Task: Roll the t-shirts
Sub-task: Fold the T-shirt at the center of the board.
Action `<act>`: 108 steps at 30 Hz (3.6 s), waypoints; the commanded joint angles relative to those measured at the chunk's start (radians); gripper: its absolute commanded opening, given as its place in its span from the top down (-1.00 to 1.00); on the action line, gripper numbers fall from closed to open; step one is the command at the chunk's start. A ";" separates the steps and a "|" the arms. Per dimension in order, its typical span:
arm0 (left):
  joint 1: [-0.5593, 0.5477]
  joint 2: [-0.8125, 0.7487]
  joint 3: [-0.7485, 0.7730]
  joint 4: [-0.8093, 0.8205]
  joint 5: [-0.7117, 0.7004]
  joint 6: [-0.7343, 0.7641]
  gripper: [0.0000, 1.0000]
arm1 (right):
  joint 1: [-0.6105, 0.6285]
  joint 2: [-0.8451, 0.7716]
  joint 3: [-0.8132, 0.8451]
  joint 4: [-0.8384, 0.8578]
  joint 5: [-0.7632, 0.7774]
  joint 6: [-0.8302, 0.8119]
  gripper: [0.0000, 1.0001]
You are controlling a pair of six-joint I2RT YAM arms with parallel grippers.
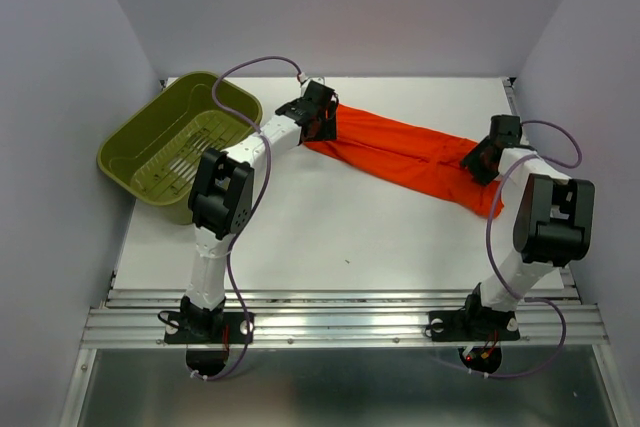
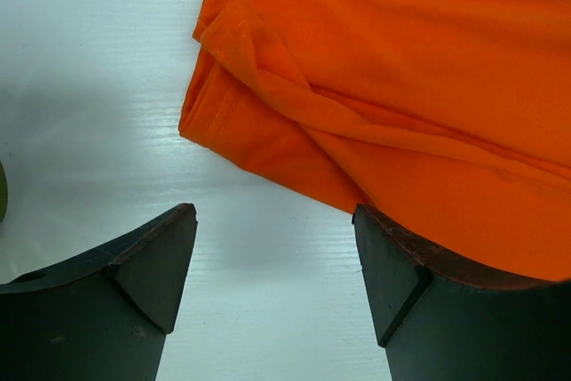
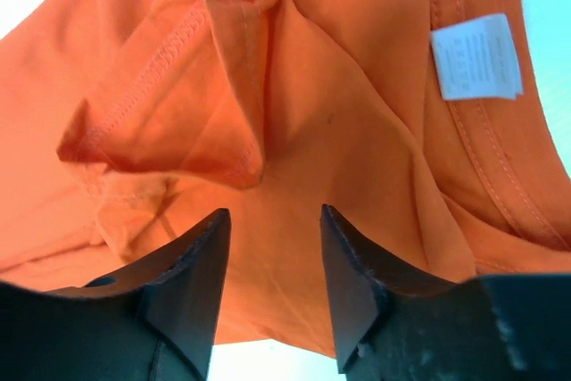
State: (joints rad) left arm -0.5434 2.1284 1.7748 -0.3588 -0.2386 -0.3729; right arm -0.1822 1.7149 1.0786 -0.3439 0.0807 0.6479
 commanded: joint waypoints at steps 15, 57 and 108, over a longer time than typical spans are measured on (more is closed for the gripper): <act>-0.006 -0.073 0.020 -0.012 -0.018 0.023 -0.64 | 0.001 0.124 0.136 0.086 -0.010 0.010 0.52; 0.005 0.001 0.086 -0.039 -0.028 0.031 -0.48 | -0.043 -0.055 0.138 0.033 -0.010 -0.036 -0.02; 0.063 0.358 0.545 -0.057 -0.025 -0.084 0.76 | -0.043 -0.072 0.064 0.025 -0.110 -0.042 0.00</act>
State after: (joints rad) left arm -0.5053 2.4722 2.2745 -0.4385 -0.2638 -0.3958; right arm -0.2264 1.6554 1.1595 -0.3309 -0.0124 0.6174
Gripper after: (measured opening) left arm 0.053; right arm 0.503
